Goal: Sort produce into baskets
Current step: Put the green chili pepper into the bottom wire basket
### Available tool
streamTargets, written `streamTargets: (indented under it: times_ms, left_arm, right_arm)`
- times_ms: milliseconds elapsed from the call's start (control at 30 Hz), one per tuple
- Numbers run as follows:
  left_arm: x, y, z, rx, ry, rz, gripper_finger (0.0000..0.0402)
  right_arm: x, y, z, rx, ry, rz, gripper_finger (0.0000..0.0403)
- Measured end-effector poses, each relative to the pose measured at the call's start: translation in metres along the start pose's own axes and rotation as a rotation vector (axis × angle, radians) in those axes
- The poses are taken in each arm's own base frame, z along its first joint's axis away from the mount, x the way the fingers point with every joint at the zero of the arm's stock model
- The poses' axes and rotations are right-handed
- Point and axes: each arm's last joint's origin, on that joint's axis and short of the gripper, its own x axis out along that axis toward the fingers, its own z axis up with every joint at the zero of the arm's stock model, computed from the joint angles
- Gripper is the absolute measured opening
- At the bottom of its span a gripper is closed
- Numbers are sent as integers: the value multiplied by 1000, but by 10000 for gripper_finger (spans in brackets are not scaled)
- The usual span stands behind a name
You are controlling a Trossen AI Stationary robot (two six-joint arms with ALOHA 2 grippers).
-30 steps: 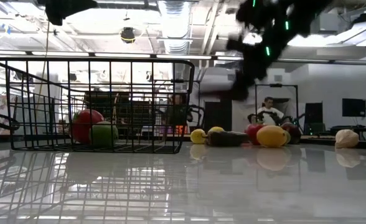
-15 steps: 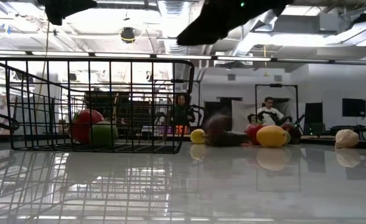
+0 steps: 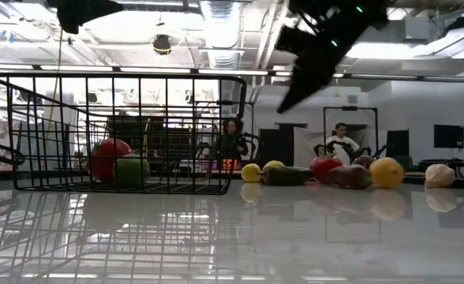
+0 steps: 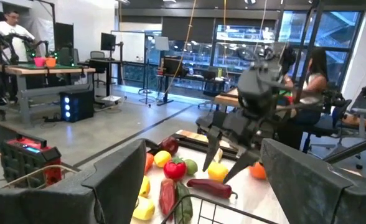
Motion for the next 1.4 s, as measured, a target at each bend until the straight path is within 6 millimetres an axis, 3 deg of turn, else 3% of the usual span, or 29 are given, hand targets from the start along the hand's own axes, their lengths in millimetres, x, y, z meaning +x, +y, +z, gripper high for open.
streamTargets:
  times_ms: [167, 267, 500, 700, 1033, 1400]
  left_arm:
    - [0, 0, 1, -9, -9, 0, 304]
    - [0, 0, 2, -11, -15, 0, 304]
    - [0, 0, 1, -11, -11, -1, 304]
    - [0, 0, 1, 2, -5, 0, 304]
    - [0, 1, 0, 40, 0, 39, 304]
    - [0, 1, 0, 36, 1, 32, 304]
  right_arm:
    - [6, -12, -32, 62, 12, -64, 245]
    - [15, -24, -42, 60, 35, -50, 245]
    - [50, -43, -53, -58, 62, 37, 256]
    - [64, -46, -53, -118, 2, 125, 270]
    - [99, -53, -75, -150, 77, 132, 270]
    - [92, -55, -70, -162, 86, 67, 215]
